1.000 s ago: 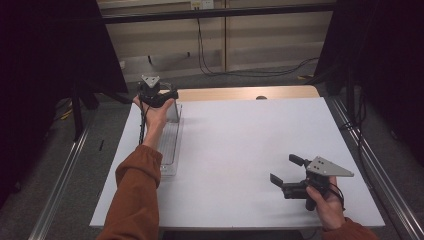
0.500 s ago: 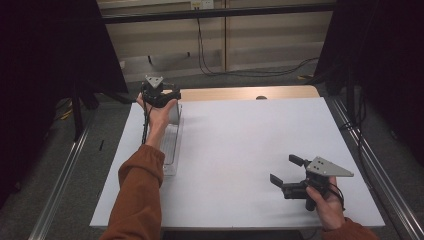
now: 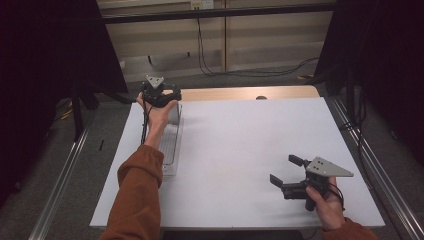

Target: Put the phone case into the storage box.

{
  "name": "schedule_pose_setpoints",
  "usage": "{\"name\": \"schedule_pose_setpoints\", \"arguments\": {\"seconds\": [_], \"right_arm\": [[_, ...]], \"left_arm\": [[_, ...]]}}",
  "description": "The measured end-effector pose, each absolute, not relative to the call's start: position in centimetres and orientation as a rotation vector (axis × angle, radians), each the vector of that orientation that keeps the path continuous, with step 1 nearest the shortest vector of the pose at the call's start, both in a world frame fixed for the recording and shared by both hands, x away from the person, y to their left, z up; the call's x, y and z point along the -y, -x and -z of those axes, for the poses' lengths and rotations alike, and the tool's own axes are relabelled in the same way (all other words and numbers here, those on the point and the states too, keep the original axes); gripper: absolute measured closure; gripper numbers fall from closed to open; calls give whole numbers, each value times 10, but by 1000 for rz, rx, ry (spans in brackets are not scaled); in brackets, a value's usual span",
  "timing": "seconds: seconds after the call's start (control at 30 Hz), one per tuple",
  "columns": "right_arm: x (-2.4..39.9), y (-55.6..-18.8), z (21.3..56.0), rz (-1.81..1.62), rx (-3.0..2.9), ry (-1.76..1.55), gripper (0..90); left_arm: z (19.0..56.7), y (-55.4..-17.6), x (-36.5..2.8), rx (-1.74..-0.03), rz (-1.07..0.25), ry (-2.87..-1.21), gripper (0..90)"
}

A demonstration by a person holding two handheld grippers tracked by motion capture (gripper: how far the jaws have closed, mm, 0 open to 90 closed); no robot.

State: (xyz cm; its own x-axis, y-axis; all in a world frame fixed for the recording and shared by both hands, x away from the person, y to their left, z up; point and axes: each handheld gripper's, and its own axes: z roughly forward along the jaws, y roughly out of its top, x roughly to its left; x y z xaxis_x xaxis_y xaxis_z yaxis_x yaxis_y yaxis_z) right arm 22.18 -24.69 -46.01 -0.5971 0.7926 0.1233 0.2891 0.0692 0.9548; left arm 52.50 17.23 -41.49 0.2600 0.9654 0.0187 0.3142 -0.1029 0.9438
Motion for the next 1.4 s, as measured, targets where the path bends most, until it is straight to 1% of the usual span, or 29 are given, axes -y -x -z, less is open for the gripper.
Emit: {"name": "schedule_pose_setpoints", "arguments": {"seconds": [0.23, 0.4, 0.5, 0.53, 0.77, 0.8, 1.03, 1.17, 1.2, 1.4], "right_arm": [[247, -222, 460, -1546, -1923, -1069, 17], [247, -222, 460, -1546, -1923, -1071, 17], [247, -222, 460, -1545, -1922, -1072, 17], [247, -222, 460, -1546, -1918, -1077, 17], [248, -222, 460, -1548, -1914, -1081, 17], [248, -222, 460, -1550, -1917, -1072, 17], [248, -221, 460, -1550, -1915, -1071, 17], [248, -221, 460, -1550, -1920, -1077, 17], [247, -221, 460, -1557, -1920, -1076, 17], [247, -221, 460, -1554, -1920, -1073, 16]], "left_arm": [[416, -527, -175, -1212, -847, -1603, 109], [417, -529, -174, -1205, -848, -1588, 113], [416, -532, -176, -1257, -877, -1568, 116], [414, -533, -177, -1280, -861, -1533, 117], [413, -533, -175, -1307, -859, -1493, 116], [415, -534, -174, -1298, -880, -1504, 115], [420, -536, -171, -1294, -895, -1539, 114], [420, -536, -172, -1276, -887, -1557, 110], [420, -536, -172, -1273, -870, -1542, 104], [419, -536, -173, -1257, -839, -1573, 76]]}}
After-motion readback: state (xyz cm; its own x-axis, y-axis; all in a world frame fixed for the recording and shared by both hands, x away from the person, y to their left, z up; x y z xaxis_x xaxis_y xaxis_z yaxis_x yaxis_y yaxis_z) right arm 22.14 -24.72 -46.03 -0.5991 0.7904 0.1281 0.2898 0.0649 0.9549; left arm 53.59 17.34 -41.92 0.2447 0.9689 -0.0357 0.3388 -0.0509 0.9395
